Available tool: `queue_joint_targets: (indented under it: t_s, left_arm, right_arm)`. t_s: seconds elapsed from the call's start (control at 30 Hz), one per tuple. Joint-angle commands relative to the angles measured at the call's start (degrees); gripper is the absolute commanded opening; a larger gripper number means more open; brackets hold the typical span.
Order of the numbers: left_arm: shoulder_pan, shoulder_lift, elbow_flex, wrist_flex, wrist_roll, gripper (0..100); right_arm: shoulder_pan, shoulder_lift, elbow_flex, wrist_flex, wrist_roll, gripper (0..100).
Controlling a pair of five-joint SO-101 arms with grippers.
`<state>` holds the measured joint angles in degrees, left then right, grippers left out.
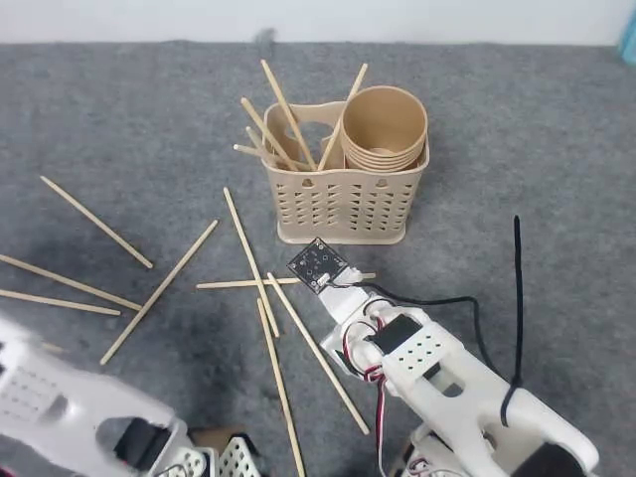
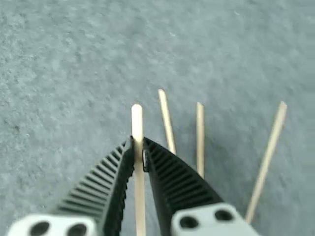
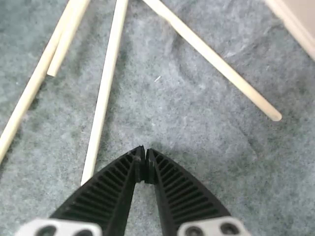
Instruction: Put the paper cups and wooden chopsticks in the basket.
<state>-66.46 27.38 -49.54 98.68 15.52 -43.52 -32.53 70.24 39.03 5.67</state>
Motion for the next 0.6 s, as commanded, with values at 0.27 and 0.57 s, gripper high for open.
queue_joint_targets:
  t_s: [0.27, 0.57]
  left_arm:
    - [11.5, -28.4, 22.5, 0.5, -1.9, 1]
    - [21.2, -44.8, 38.9, -4.5, -6.0, 1]
  right_arm:
    - [0.7, -0.2, -0.4, -0.9, 1.0, 1.2]
    - [0.7, -0.2, -0.4, -0.9, 1.0, 1.2]
